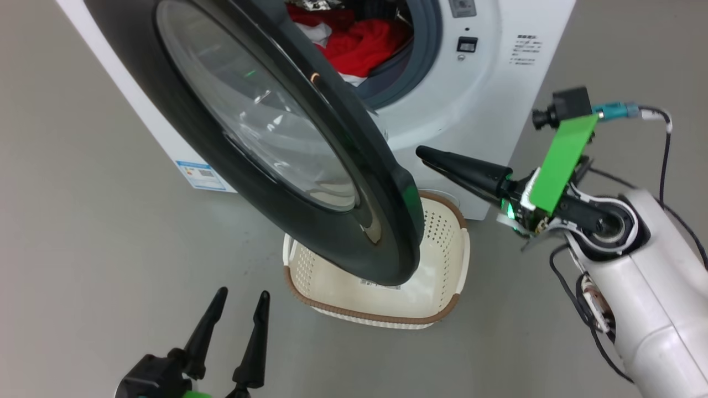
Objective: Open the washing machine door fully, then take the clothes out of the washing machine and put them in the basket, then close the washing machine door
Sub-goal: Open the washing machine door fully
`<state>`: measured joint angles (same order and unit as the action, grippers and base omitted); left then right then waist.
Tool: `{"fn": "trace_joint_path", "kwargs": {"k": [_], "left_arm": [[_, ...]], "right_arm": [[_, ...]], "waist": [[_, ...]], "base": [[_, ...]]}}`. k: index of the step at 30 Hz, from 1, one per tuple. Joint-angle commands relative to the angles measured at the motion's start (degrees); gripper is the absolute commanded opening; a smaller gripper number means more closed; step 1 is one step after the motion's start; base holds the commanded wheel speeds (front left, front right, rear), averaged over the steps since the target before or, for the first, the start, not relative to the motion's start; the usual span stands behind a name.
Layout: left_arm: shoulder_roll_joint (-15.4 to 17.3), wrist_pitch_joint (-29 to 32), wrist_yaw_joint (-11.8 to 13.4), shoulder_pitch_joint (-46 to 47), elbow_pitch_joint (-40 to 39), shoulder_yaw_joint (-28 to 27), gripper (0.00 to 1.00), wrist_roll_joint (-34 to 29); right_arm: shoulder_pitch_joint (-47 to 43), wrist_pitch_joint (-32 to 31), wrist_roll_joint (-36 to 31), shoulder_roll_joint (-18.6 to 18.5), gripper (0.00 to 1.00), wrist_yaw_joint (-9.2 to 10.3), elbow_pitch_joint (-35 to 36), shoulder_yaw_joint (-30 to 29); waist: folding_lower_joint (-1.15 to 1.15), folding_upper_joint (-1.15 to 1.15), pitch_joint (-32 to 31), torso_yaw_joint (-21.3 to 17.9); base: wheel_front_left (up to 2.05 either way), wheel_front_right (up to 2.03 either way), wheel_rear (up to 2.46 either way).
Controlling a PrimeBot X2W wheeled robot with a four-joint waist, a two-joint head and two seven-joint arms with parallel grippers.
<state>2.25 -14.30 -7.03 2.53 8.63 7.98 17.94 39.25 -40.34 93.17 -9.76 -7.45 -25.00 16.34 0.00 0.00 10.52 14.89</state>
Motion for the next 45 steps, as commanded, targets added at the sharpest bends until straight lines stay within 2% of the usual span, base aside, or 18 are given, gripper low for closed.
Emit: {"fn": "trace_joint_path", "kwargs": {"k": [1, 17, 29, 39, 45], "left_arm": [[0.6, -0.7, 0.0, 0.0, -1.0, -2.2, 1.0, -0.7], [0.6, -0.7, -0.4, -1.2, -0.1, -5.8, 1.0, -2.3], [0.6, -0.7, -0.4, -2.1, 0.4, -7.6, 1.0, -2.8], [0.6, -0.7, -0.5, -3.1, 0.4, -8.8, 1.0, -2.8], [0.6, -0.7, -0.5, -3.1, 0.4, -8.9, 1.0, -2.8]], "right_arm": [[-1.0, 0.5, -0.3, 0.3, 1.0, -0.03, 1.5, -0.2], [-17.4, 6.0, -2.2, -1.7, 1.0, -0.03, 3.7, -3.9], [-26.7, 13.2, -5.9, -1.8, 1.0, -0.03, 4.5, -4.2], [-30.8, 24.7, -11.5, -1.7, 1.0, -0.03, 2.6, -3.2], [-32.4, 37.2, -19.2, -4.0, 1.0, -0.03, 3.7, -1.5]], "waist": [[0.0, 0.0, -0.8, -0.9], [0.0, 0.0, -2.6, -5.9], [0.0, 0.0, -4.3, -8.5], [0.0, 0.0, -4.7, -10.7], [0.0, 0.0, -4.5, -11.4]], "base": [[0.0, 0.0, 0.0], [0.0, 0.0, 0.0], [0.0, 0.0, 0.0], [0.0, 0.0, 0.0], [0.0, 0.0, 0.0]]}}
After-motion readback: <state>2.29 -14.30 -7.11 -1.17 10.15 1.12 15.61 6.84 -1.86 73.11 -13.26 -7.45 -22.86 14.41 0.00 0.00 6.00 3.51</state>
